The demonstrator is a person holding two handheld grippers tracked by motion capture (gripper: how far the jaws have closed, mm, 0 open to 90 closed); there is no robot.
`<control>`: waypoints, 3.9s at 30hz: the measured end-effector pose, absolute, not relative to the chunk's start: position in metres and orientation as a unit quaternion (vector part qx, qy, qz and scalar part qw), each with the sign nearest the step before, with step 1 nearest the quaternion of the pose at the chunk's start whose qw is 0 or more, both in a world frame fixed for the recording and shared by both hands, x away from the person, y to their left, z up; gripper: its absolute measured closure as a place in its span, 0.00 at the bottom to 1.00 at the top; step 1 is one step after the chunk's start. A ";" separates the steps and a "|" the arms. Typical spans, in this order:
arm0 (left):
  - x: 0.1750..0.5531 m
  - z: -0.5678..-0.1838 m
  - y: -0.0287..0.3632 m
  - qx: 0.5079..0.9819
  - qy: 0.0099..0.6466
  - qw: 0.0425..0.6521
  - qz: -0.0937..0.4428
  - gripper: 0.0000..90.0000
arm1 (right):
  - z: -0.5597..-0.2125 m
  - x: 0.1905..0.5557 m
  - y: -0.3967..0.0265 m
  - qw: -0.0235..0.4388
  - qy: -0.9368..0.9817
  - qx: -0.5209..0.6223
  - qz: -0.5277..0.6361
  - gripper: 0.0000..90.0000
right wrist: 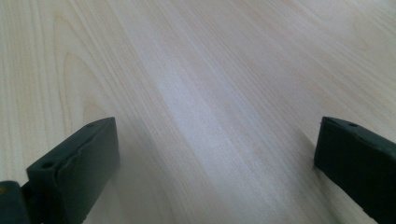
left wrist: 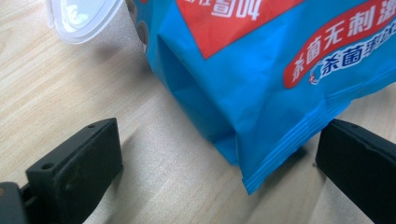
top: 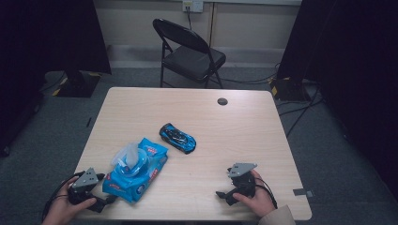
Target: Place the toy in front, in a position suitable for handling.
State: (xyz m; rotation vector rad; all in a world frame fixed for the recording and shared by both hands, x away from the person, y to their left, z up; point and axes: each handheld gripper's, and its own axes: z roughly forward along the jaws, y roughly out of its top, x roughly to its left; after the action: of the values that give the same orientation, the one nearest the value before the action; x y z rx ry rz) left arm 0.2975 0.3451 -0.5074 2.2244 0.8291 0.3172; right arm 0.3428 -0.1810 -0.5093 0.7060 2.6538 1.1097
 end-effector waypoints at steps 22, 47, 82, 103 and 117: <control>0.294 -0.507 0.346 0.864 0.327 0.361 0.128 0.00 | -0.502 0.351 -0.175 0.066 0.884 0.260 0.384 0.14; 0.294 -0.507 0.346 0.863 0.329 0.360 0.129 0.00 | -0.478 0.405 -0.151 0.076 0.864 0.300 0.398 0.14; 0.294 -0.507 0.346 0.864 0.329 0.360 0.128 0.00 | -0.473 0.455 -0.093 0.066 0.871 0.283 0.397 0.15; 0.294 -0.507 0.346 0.865 0.325 0.360 0.126 0.00 | -0.469 0.484 -0.053 0.069 0.872 0.281 0.395 0.15; 0.295 -0.507 0.346 0.865 0.325 0.360 0.126 0.00 | -0.475 0.496 -0.038 0.068 0.869 0.285 0.399 0.14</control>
State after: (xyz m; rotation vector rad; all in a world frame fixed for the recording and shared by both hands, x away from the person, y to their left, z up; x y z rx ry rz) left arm 0.2945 0.3458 -0.5070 2.2297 0.8379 0.3248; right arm 0.4962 -0.0385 -0.4750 0.8585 2.6178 1.2033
